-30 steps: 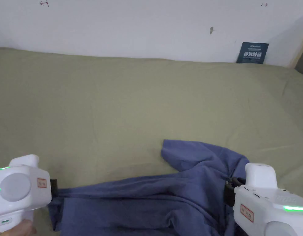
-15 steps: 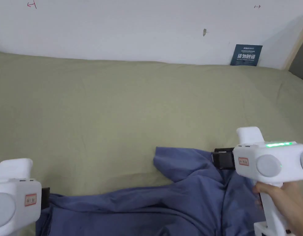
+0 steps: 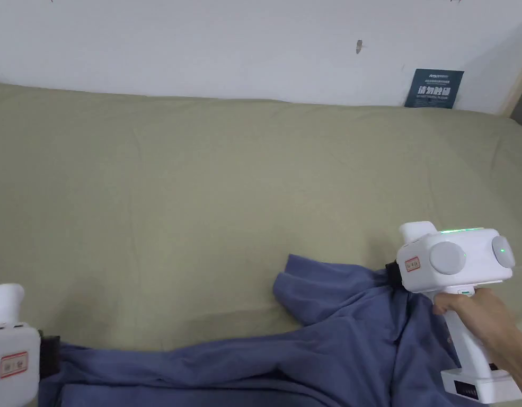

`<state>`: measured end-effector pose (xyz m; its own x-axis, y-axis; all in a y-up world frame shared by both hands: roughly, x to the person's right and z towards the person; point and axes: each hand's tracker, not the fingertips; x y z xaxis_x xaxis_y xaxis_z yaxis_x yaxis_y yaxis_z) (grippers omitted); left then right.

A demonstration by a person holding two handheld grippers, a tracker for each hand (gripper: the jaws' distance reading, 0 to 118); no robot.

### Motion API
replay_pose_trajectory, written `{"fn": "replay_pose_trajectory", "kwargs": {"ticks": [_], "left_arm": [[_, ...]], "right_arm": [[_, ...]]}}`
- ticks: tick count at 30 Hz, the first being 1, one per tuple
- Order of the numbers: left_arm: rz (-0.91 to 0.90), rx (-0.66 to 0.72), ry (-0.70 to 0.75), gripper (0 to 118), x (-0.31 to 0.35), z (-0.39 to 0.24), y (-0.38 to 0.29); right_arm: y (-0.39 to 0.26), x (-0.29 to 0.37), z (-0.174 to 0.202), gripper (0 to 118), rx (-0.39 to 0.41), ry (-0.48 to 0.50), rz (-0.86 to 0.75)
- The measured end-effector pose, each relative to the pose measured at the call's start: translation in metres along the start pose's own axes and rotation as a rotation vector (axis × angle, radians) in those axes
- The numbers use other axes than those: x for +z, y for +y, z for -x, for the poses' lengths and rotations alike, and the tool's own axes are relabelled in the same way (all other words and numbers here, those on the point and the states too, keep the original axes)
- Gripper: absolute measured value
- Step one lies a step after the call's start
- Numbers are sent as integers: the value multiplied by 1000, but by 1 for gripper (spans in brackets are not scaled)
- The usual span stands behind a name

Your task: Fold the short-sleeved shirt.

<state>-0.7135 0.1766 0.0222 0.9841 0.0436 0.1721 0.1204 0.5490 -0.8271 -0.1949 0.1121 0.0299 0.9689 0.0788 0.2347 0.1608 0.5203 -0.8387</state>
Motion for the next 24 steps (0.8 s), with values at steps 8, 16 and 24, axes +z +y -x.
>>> {"fn": "replay_pose_trajectory", "kwargs": {"ticks": [8, 16, 24], "left_arm": [[-76, -35, -29, 0, 34, 5, 19], [-211, -84, 1, 0, 95, 0, 34], [-339, -98, 34, 0, 160, -8, 67]], "right_arm": [[4, 87, -25, 0, -167, 65, -139], [-5, 195, -52, 0, -163, 7, -261], [-3, 293, -88, 0, -246, -2, -402]]}}
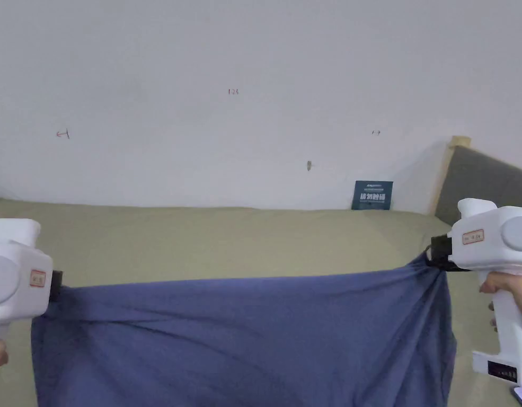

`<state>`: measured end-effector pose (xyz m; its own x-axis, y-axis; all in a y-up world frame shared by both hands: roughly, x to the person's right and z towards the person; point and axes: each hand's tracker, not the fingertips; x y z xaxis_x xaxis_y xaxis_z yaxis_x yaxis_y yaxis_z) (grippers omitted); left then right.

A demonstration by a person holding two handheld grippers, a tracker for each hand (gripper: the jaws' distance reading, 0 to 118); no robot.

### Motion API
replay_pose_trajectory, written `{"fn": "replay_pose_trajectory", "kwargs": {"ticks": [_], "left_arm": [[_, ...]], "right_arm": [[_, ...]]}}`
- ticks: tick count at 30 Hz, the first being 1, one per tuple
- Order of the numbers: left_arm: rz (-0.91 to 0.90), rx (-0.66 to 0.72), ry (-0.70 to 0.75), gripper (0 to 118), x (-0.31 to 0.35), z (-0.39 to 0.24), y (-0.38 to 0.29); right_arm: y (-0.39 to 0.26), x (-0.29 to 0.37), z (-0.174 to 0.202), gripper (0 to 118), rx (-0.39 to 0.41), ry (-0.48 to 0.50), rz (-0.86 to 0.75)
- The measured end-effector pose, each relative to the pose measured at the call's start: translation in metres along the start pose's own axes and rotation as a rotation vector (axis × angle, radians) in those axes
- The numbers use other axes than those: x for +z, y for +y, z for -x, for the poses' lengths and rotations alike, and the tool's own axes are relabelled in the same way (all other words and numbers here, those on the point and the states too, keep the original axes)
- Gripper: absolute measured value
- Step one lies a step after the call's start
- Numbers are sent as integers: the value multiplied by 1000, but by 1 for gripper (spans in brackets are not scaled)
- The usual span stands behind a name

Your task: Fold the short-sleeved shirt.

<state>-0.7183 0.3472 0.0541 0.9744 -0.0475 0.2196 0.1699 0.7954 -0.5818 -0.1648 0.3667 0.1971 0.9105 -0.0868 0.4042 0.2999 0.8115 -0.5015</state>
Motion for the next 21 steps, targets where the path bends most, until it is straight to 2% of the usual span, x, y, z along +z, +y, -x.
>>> {"fn": "replay_pose_trajectory", "kwargs": {"ticks": [4, 9, 18, 21], "left_arm": [[-90, 7, 6, 0, 7, 7, 40], [-153, 13, 21, 0, 10, 3, 98], [-297, 46, 70, 0, -3, -6, 225], [-350, 35, 90, 0, -3, -16, 269]], "right_arm": [[31, 28, -9, 0, -20, 4, -76], [79, 56, 3, 0, -43, -21, -162], [204, 47, 17, 0, -131, -30, -319], [251, 50, 34, 0, -104, -69, -377]]}}
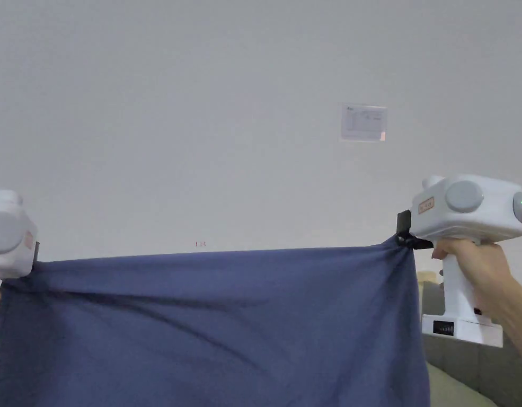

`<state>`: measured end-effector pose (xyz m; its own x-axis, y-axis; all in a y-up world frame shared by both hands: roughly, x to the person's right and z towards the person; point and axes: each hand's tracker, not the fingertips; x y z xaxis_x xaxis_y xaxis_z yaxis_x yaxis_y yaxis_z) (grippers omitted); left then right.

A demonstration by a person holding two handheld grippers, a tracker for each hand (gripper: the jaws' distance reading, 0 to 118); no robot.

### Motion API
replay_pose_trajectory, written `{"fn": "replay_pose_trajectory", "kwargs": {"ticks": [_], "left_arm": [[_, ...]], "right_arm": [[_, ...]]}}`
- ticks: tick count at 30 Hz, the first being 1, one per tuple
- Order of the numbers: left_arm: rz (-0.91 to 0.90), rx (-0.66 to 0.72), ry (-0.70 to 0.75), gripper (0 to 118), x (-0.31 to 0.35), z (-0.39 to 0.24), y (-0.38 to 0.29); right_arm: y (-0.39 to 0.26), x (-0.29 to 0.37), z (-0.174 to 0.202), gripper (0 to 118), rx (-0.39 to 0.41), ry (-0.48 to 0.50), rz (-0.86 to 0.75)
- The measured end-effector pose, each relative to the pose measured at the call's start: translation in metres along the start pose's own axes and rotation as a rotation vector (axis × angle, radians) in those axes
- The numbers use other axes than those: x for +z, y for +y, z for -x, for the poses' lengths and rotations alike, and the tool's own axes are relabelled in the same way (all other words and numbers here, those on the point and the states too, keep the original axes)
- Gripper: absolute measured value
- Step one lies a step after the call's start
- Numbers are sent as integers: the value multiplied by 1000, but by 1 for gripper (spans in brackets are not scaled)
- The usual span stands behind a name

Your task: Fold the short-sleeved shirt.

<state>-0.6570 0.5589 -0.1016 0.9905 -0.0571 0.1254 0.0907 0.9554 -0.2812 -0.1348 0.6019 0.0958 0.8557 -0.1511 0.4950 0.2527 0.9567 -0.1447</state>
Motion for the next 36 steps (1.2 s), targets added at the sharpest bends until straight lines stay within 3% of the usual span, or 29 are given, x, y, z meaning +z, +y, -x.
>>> {"fn": "replay_pose_trajectory", "kwargs": {"ticks": [4, 7, 12, 17, 27, 32, 36], "left_arm": [[-73, 17, 19, 0, -18, -11, 53], [-135, 28, 45, 0, -32, -11, 84], [-127, -9, 58, 0, -62, -14, 75], [7, -50, 65, 0, -117, -28, -3], [408, -149, 85, 0, -242, -83, -258], [534, -169, 90, 0, -261, -89, -348], [568, -161, 78, 0, -262, -72, -372]], "right_arm": [[54, -5, 20, 0, 32, -34, -71], [88, 2, 30, 0, 8, -32, -136], [75, -19, 32, 0, 43, -15, -102], [-16, -91, 21, 0, 75, -33, 92], [-282, -245, -7, 0, 115, -124, 557], [-371, -275, -24, 0, 121, -135, 696], [-402, -264, -34, 0, 108, -132, 711]]}}
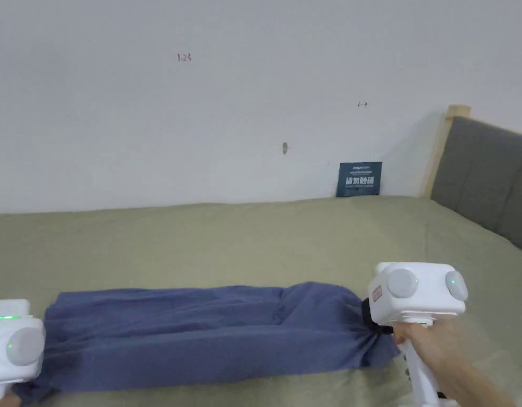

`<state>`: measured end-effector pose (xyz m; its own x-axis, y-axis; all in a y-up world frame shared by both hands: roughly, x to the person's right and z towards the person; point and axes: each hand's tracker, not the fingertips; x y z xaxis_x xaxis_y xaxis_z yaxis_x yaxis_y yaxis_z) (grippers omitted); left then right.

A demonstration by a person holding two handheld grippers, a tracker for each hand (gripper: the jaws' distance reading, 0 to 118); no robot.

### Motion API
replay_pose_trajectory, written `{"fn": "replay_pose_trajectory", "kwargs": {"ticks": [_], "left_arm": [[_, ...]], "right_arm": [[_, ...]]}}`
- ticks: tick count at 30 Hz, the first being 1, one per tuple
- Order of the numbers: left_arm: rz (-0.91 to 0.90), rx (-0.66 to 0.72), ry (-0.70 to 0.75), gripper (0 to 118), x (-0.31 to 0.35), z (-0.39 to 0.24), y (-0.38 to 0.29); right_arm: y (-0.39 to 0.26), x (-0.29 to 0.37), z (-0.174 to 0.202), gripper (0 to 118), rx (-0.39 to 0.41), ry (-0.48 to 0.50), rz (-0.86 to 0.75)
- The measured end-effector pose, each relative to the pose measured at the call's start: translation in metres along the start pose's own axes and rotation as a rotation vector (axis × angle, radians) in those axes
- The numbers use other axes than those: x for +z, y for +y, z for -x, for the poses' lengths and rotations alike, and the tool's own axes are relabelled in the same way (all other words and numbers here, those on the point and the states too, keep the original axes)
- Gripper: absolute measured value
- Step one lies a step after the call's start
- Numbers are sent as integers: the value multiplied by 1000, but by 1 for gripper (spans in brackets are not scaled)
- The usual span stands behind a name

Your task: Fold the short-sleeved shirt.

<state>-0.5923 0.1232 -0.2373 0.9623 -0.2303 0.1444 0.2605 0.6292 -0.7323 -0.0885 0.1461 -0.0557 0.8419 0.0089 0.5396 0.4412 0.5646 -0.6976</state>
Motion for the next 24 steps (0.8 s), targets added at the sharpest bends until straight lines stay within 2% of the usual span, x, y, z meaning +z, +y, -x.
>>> {"fn": "replay_pose_trajectory", "kwargs": {"ticks": [5, 8, 11, 14, 17, 19, 22, 23, 24], "left_arm": [[-42, 9, -60, 0, 35, 33, -38], [-63, 28, -83, 0, 89, 52, -82], [-81, 48, -71, 0, 129, 79, -128], [-66, 140, -142, 0, 175, 100, -179], [-62, 156, -102, 0, 215, 107, -220], [-60, 203, -104, 0, 236, 107, -246], [-54, 186, -77, 0, 263, 99, -284], [-54, 150, -83, 0, 272, 97, -296], [-66, 124, -91, 0, 280, 95, -306]], "right_arm": [[-44, 46, -13, 0, -15, 36, -44], [-81, 87, -20, 0, -46, 65, -88], [-132, 127, -27, 0, -52, 55, -120], [-185, 158, -36, 0, -2, 65, -119], [-237, 185, -47, 0, 0, 60, -112], [-264, 195, -58, 0, -69, 36, -122], [-300, 206, -78, 0, -229, 91, -80], [-313, 211, -85, 0, -235, 132, -67], [-318, 211, -90, 0, -201, 150, -37]]}}
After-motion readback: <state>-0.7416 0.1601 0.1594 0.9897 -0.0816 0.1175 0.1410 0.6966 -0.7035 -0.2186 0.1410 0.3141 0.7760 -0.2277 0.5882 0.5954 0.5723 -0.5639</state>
